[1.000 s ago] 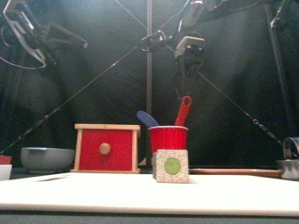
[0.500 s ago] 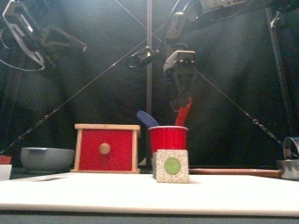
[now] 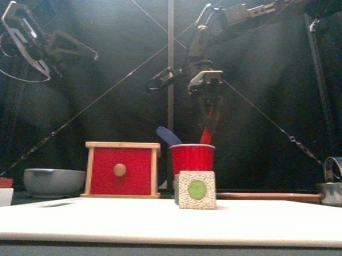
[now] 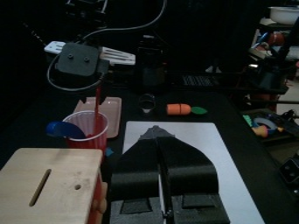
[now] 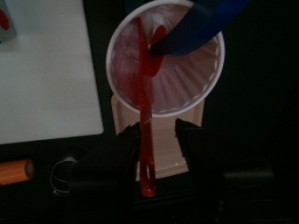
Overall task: Cut the sushi into 4 pieces with the knife
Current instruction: Pick up the knife at its handle with right hand
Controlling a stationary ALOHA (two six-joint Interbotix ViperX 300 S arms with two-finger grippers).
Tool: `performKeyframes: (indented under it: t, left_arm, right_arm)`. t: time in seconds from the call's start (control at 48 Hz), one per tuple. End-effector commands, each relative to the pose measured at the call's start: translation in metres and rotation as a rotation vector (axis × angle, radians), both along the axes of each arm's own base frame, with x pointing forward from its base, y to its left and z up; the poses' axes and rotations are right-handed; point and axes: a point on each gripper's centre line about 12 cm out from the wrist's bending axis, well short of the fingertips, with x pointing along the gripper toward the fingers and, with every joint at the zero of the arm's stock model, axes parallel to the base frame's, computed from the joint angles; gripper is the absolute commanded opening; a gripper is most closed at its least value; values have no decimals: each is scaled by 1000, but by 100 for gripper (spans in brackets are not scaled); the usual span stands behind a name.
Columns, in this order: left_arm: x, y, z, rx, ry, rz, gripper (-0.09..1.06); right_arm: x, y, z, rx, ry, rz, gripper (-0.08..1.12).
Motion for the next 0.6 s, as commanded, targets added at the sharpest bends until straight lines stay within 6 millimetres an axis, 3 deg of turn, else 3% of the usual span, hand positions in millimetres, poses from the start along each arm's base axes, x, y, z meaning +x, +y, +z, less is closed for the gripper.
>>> performKeyframes:
  t: [0.021, 0.312, 0.604]
  left_arm:
    - [2, 1, 6, -2, -20, 2, -3]
    - [2, 1, 6, -1, -20, 4, -3]
    - [2, 1, 6, -2, -20, 2, -3]
  right_arm:
    - [-2, -3, 12, -9, -24, -4, 64]
    - [-2, -2, 12, 8, -21, -9, 42]
    - [0, 1, 22, 37, -32, -18, 28]
